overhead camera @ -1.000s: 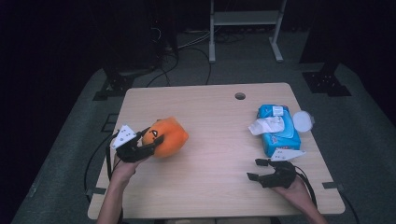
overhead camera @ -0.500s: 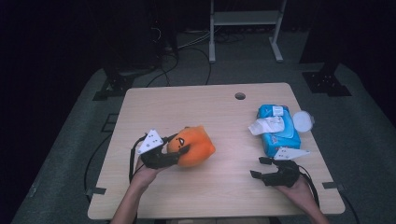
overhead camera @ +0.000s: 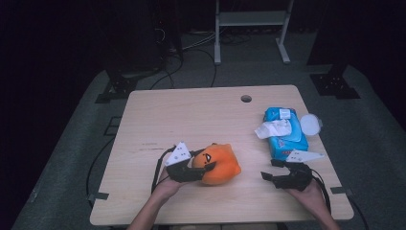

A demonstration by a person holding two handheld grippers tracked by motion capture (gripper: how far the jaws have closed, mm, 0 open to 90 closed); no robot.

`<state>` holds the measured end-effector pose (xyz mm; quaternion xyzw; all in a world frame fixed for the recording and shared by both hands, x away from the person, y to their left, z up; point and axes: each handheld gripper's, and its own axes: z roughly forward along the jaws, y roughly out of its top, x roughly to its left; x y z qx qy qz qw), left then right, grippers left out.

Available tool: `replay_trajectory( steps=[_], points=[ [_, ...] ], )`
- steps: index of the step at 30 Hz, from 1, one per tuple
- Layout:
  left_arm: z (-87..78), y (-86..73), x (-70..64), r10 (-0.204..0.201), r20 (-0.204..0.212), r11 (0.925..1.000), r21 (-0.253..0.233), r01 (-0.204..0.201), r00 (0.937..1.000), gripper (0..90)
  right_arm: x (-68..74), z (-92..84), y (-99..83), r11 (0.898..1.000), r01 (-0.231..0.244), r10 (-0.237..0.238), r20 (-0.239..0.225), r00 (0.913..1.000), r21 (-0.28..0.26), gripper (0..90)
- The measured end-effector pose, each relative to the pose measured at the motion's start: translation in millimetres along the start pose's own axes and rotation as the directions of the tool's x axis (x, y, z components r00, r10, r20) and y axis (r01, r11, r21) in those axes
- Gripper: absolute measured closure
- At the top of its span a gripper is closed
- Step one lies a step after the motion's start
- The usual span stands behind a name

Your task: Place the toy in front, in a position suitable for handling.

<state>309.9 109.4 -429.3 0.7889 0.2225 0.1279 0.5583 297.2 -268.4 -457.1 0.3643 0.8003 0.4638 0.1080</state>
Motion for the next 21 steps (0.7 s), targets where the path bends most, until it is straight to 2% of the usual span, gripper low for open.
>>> replay_trajectory(
  steps=[3,6,7,11,15,21],
  points=[
    [7.4,-6.0,-1.7,-0.011,0.019,0.9999,0.012,0.01,0.9998,41.0,-2.3,-4.6,1.3,1.0,-0.005,0.005,0.026,0.9996,-0.021,29.2],
    [11.8,-9.2,-4.9,0.01,0.031,0.9996,0.026,-0.011,0.9995,40.3,-3.2,-8.4,2.8,0.999,0.005,-0.004,0.053,0.9986,-0.034,29.2],
    [12.8,-9.4,-5.9,0.011,0.036,0.9997,0.021,-0.012,0.9993,40.0,-3.4,-13.3,5.5,0.998,0.015,-0.01,0.083,0.9965,-0.059,29.2],
    [13.6,-13.2,-4.6,0.005,0.046,0.9995,0.03,-0.007,0.9989,37.0,-6.8,-20.7,10.7,0.995,0.018,-0.006,0.12,0.9928,-0.099,29.1],
    [15.8,-16.7,-9.9,0.044,0.049,0.9976,0.052,-0.047,0.9978,34.2,-22.0,-23.8,23.7,0.993,0.035,-0.015,0.178,0.9838,-0.113,28.9],
    [15.0,-18.6,-8.2,0.041,0.054,0.997,0.063,-0.045,0.9977,32.5,-51.6,-5.8,38.7,0.993,0.071,-0.045,0.262,0.9639,-0.09,28.9]
  ],
)
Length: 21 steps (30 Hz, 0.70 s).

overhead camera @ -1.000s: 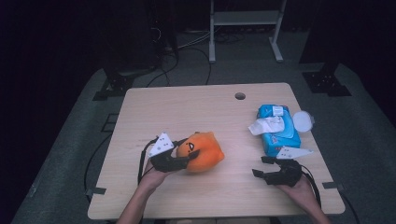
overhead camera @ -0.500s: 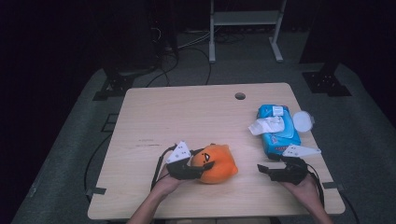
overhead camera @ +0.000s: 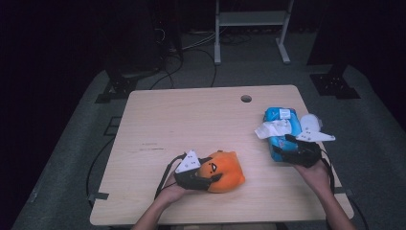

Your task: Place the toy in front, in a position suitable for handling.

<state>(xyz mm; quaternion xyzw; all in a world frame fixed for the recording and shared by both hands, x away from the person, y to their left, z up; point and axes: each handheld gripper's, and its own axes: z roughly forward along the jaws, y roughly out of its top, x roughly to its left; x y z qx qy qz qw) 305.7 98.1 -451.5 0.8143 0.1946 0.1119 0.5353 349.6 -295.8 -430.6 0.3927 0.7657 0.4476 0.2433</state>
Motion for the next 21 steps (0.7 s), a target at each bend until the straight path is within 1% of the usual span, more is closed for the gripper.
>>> replay_trajectory(
  steps=[2,4,6,7,9,10,12,15,18,21],
  points=[
    [-0.1,-0.5,0.1,-0.003,0.003,1.0,0.001,0.003,1.0,32.1,-7.3,8.2,4.5,1.0,-0.018,0.018,0.013,0.9998,0.001,28.9],
    [-0.1,-0.5,0.2,-0.001,0.004,1.0,0.001,0.001,1.0,31.6,-12.0,13.6,8.8,1.0,-0.018,0.018,0.042,0.999,0.001,29.0],
    [0.4,-1.1,1.0,-0.007,0.012,1.0,-0.001,0.007,0.9999,31.0,-18.0,19.5,13.9,0.999,-0.033,0.033,0.051,0.9981,-0.002,29.0],
    [0.4,-1.4,1.7,-0.008,0.017,1.0,0.0,0.008,0.9998,30.7,-20.3,21.9,16.0,1.0,-0.031,0.031,0.059,0.9978,-0.001,29.0],
    [0.2,-1.8,2.9,-0.012,0.022,0.9999,0.0,0.012,0.9997,30.3,-24.2,27.8,18.9,0.999,-0.045,0.044,0.048,0.9978,0.004,30.0],
    [0.1,-2.0,3.3,-0.014,0.025,0.9999,-0.001,0.014,0.9996,30.2,-24.7,31.3,19.8,0.999,-0.047,0.046,0.049,0.9977,0.015,30.5],
    [0.1,-2.4,3.2,-0.019,0.026,0.9998,-0.002,0.019,0.9995,30.0,-25.4,37.8,20.4,0.998,-0.049,0.047,0.045,0.9979,0.043,34.0],
    [-0.2,-2.3,2.5,-0.009,0.022,1.0,0.003,0.009,0.9997,29.6,-26.7,42.7,20.1,0.997,-0.053,0.049,0.055,0.9973,0.061,41.7],
    [-0.1,-2.5,2.6,-0.006,0.023,1.0,0.001,0.006,0.9997,29.4,-29.1,42.3,20.1,0.996,-0.06,0.057,0.058,0.9967,0.058,48.5],
    [0.0,-3.0,3.1,-0.012,0.028,0.9999,-0.002,0.012,0.9995,29.3,-33.3,40.0,18.9,0.994,-0.089,0.086,0.054,0.9948,0.057,55.1]
  ],
)
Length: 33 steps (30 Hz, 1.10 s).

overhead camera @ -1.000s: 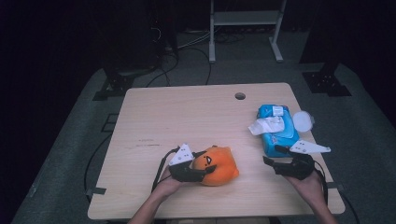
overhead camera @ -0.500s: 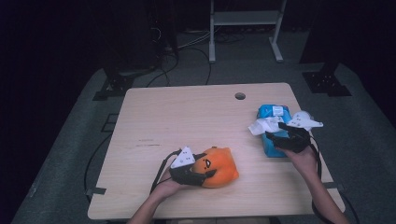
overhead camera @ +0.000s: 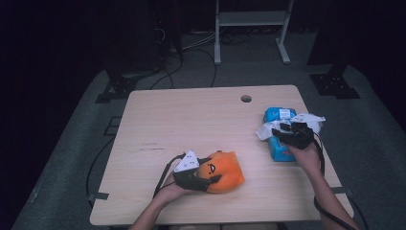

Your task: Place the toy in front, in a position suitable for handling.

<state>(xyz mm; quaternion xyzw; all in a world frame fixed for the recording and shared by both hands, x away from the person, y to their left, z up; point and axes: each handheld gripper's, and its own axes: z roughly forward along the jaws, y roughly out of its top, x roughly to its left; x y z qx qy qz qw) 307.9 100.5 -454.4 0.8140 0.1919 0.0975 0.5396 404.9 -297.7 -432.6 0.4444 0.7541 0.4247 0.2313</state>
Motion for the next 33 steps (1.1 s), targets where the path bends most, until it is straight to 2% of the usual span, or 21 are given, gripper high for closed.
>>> replay_trajectory(
  steps=[3,5,8,9,13,15,20,26,28,31,32,33],
  points=[
    [-0.2,-0.2,0.2,0.001,0.001,1.0,0.001,-0.001,1.0,29.2,-2.5,-0.4,-0.4,1.0,-0.012,0.012,-0.008,0.9999,0.008,59.7],
    [-0.2,-0.2,0.1,0.002,0.001,1.0,0.001,-0.002,1.0,29.2,-5.3,-1.5,0.4,1.0,-0.015,0.015,-0.006,0.9999,0.013,67.4],
    [-0.2,-0.3,0.1,0.003,0.001,1.0,0.001,-0.003,1.0,29.1,-5.8,-2.6,0.6,1.0,-0.017,0.017,-0.004,0.9998,0.014,72.7],
    [-0.2,-0.7,0.6,-0.001,0.002,1.0,-0.002,0.001,1.0,29.0,-6.5,-4.2,0.4,1.0,-0.016,0.016,-0.007,0.9999,0.016,77.3],
    [-0.6,-1.1,1.0,-0.001,0.002,1.0,-0.001,0.001,1.0,28.9,-7.6,-5.2,0.8,1.0,-0.014,0.014,-0.009,0.9999,0.025,81.3],
    [-0.7,-1.4,0.3,0.003,-0.001,1.0,-0.002,-0.003,1.0,28.8,-8.2,-8.0,1.5,1.0,-0.026,0.026,-0.017,0.9995,0.012,84.6],
    [-0.6,-1.8,0.5,-0.001,0.0,1.0,-0.005,0.001,1.0,28.6,-7.7,-13.7,2.6,0.999,-0.036,0.036,-0.031,0.9989,-0.002,85.9],
    [-0.6,-1.9,0.1,0.005,-0.003,1.0,-0.004,-0.005,1.0,28.3,-7.0,-31.6,11.0,0.998,-0.03,0.028,-0.059,0.9979,-0.047,86.6],
    [-0.4,-2.3,0.4,-0.005,-0.001,1.0,-0.007,0.005,1.0,28.0,-3.8,-44.3,18.4,0.997,-0.019,0.013,-0.075,0.9971,-0.074,86.7],
    [-0.4,-2.5,0.6,-0.005,-0.001,1.0,-0.009,0.005,1.0,27.9,0.4,-52.4,23.4,0.996,0.0,-0.007,-0.083,0.9966,-0.085,86.9],
    [-0.3,-2.6,0.4,-0.006,-0.002,0.9999,-0.011,0.006,1.0,27.8,7.5,-63.3,29.3,0.994,0.019,-0.031,-0.104,0.9941,-0.111,86.9],
    [-0.3,-2.6,0.4,-0.006,-0.002,0.9999,-0.011,0.006,1.0,27.7,10.7,-67.2,31.3,0.993,0.026,-0.038,-0.112,0.993,-0.113,86.9]
  ],
)
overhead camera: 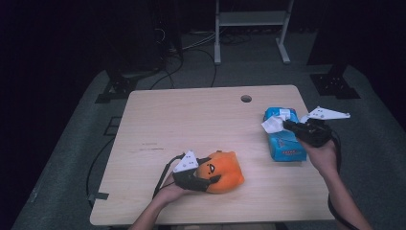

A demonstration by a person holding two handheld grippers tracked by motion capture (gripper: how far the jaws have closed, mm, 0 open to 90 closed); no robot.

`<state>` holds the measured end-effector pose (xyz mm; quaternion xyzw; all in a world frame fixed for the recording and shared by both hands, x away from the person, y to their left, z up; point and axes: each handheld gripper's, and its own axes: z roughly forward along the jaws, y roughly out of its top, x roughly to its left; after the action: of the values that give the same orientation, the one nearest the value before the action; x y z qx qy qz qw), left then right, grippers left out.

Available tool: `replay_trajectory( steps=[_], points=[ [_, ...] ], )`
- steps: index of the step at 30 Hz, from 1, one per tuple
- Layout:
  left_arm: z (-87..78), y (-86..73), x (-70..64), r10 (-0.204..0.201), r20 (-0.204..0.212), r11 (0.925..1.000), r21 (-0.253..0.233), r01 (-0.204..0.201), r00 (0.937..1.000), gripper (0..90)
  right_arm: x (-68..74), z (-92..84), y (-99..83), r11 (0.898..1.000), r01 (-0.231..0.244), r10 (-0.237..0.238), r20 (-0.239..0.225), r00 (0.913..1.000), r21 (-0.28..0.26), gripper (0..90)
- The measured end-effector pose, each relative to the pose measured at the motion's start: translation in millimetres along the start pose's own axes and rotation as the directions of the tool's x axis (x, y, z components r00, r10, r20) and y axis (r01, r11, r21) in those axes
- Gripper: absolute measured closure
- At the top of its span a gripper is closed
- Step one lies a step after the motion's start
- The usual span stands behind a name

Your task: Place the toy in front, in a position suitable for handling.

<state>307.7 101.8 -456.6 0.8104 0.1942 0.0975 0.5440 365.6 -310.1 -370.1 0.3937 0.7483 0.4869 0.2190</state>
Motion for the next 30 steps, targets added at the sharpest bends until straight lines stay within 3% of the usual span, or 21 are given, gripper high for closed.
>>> replay_trajectory(
  steps=[6,9,12,13,14,16,17,18,20,21,22,23,25,28,29,30],
  points=[
    [0.0,-0.8,1.2,0.0,0.004,1.0,-0.003,0.0,1.0,27.0,34.1,-21.0,15.6,0.998,0.067,-0.069,-0.107,0.9919,-0.019,86.8],
    [-0.5,-1.2,1.8,0.006,0.003,1.0,0.0,-0.006,1.0,26.8,56.1,-31.8,21.4,0.995,0.09,-0.094,-0.186,0.978,-0.03,86.7],
    [-0.2,-1.2,1.6,0.009,0.002,1.0,0.0,-0.009,1.0,26.6,78.3,-40.4,26.6,0.994,0.107,-0.111,-0.272,0.9557,-0.031,86.6],
    [0.1,-1.2,1.8,0.009,0.003,1.0,-0.002,-0.009,1.0,26.6,78.3,-40.4,26.6,0.994,0.107,-0.111,-0.272,0.9557,-0.031,86.6],
    [0.5,-1.7,2.3,0.002,0.002,1.0,-0.006,-0.002,1.0,26.4,94.9,-45.3,29.3,0.993,0.115,-0.118,-0.337,0.934,-0.029,86.6],
    [0.6,-2.0,2.8,-0.001,0.005,0.9999,-0.01,0.001,1.0,26.2,106.2,-46.9,31.1,0.992,0.12,-0.121,-0.386,0.9143,-0.028,86.6],
    [0.6,-2.0,2.8,-0.001,0.005,0.9999,-0.01,0.001,1.0,26.2,106.2,-46.9,31.1,0.992,0.12,-0.121,-0.386,0.9143,-0.028,86.6],
    [0.4,-2.0,3.0,0.001,0.005,1.0,-0.008,-0.001,1.0,26.2,117.4,-44.9,32.1,0.993,0.113,-0.111,-0.446,0.8879,-0.022,86.5],
    [0.1,-2.1,2.5,0.006,0.002,1.0,-0.005,-0.006,1.0,26.1,125.6,-38.0,31.5,0.994,0.105,-0.094,-0.503,0.8592,-0.007,86.5],
    [0.1,-2.1,2.5,0.006,0.002,1.0,-0.005,-0.006,1.0,26.1,125.6,-38.0,31.5,0.994,0.105,-0.094,-0.503,0.8592,-0.007,86.5],
    [0.0,-2.1,2.4,0.006,0.003,1.0,-0.004,-0.006,1.0,26.0,131.8,-24.8,28.3,0.994,0.107,-0.08,-0.538,0.8391,0.019,86.5],
    [0.1,-2.1,2.6,0.005,0.004,1.0,-0.003,-0.005,1.0,26.0,131.8,-24.8,28.3,0.994,0.107,-0.08,-0.538,0.8391,0.019,86.5],
    [-0.1,-2.4,3.2,0.004,0.009,1.0,-0.007,-0.004,0.9999,25.9,131.3,5.1,18.6,0.993,0.096,-0.044,-0.556,0.8303,0.065,86.5],
    [-0.4,-2.6,2.7,0.007,0.01,0.9999,-0.008,-0.007,0.9999,25.7,124.3,39.5,4.8,0.989,0.093,-0.018,-0.527,0.8497,0.116,86.5],
    [-0.7,-2.6,2.9,0.013,0.009,0.9999,-0.006,-0.013,0.9999,25.6,122.9,49.8,-0.3,0.986,0.103,-0.022,-0.505,0.8627,0.132,86.5],
    [-0.7,-2.6,2.9,0.013,0.009,0.9999,-0.006,-0.013,0.9999,25.6,122.9,49.8,-0.3,0.986,0.103,-0.022,-0.505,0.8627,0.132,86.5]
  ],
)
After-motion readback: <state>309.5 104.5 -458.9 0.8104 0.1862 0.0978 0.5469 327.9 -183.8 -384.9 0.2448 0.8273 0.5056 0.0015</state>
